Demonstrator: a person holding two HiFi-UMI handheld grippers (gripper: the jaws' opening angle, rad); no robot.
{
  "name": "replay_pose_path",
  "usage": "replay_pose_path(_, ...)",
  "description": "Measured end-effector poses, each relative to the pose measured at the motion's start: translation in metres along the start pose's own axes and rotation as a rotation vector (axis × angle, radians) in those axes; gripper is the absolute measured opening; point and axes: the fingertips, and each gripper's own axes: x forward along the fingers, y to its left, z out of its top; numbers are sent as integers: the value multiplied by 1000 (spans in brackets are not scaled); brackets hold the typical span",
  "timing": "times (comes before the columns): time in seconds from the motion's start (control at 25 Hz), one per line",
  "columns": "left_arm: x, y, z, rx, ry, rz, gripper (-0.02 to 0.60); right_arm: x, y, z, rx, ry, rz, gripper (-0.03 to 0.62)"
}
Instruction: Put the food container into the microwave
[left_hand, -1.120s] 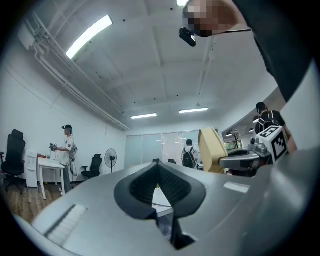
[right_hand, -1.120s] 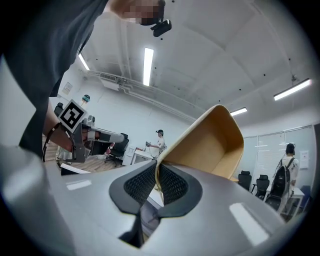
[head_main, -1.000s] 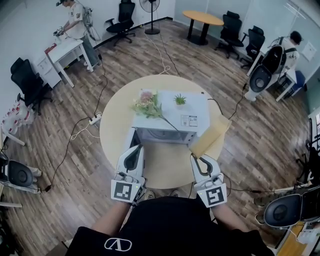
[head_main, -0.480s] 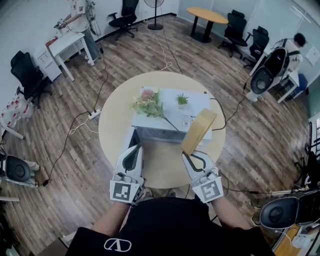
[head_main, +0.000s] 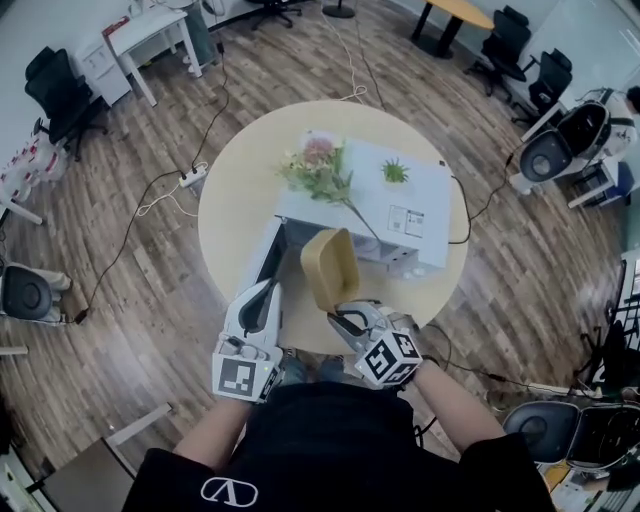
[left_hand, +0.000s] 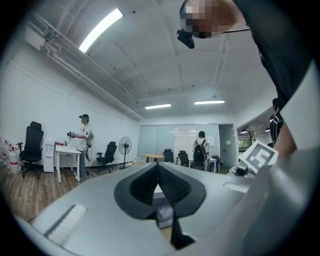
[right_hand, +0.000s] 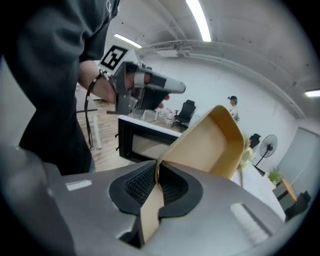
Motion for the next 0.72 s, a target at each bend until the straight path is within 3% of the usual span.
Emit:
replay_pose_path(0.16, -9, 5, -15, -13, 42, 16, 0, 39, 22, -45, -9, 147, 139, 21)
replay_pose_path(0.28, -16, 10, -23, -21, 45, 38, 0, 64, 25, -79, 5, 253, 193, 21)
replay_pose_path(0.72, -42, 23, -55, -58, 102, 106, 0, 125, -51, -161, 105, 550, 85, 21)
